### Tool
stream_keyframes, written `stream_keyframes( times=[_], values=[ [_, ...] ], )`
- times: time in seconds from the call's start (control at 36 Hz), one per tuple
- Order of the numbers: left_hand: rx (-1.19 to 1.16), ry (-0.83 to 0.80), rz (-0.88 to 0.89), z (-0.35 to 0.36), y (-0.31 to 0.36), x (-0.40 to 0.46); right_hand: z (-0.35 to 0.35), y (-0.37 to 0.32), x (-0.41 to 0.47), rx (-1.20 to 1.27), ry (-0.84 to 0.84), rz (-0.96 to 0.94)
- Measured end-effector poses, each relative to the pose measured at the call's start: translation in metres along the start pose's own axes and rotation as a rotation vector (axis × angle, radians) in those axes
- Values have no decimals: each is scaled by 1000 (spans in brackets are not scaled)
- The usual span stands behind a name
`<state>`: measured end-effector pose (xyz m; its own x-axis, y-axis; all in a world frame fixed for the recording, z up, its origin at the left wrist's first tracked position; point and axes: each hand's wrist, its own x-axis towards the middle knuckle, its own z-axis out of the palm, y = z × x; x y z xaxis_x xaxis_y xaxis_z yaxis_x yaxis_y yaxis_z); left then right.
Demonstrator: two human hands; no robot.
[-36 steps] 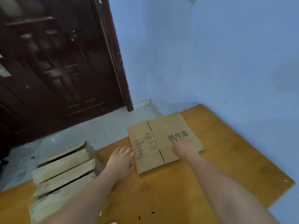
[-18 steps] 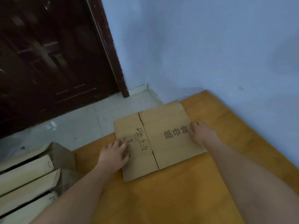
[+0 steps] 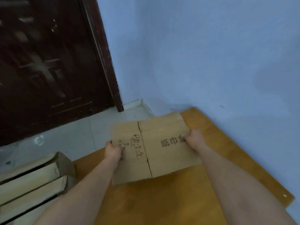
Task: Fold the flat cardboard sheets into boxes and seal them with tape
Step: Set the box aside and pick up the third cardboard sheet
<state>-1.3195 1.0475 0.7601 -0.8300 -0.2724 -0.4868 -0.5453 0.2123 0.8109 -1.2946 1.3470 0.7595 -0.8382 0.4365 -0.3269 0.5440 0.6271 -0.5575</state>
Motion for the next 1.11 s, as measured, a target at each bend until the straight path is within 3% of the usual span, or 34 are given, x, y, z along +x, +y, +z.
stream_keyframes(
  times=[0.22,0.5,0.86,1.11],
  values=[
    [-134,-38,231,-76,82,-49,-58,-68,-42,342,76,-34],
    [-192,150,471,-257,116,-109,-40,-203,-141,464,66,-257],
    [-291,324,481,-519,14,-168,87,-360,-343,590,-181,-469],
    [-354,441,402,-635,-93,-188,194,-395,-443,709,-505,-438]
  ],
)
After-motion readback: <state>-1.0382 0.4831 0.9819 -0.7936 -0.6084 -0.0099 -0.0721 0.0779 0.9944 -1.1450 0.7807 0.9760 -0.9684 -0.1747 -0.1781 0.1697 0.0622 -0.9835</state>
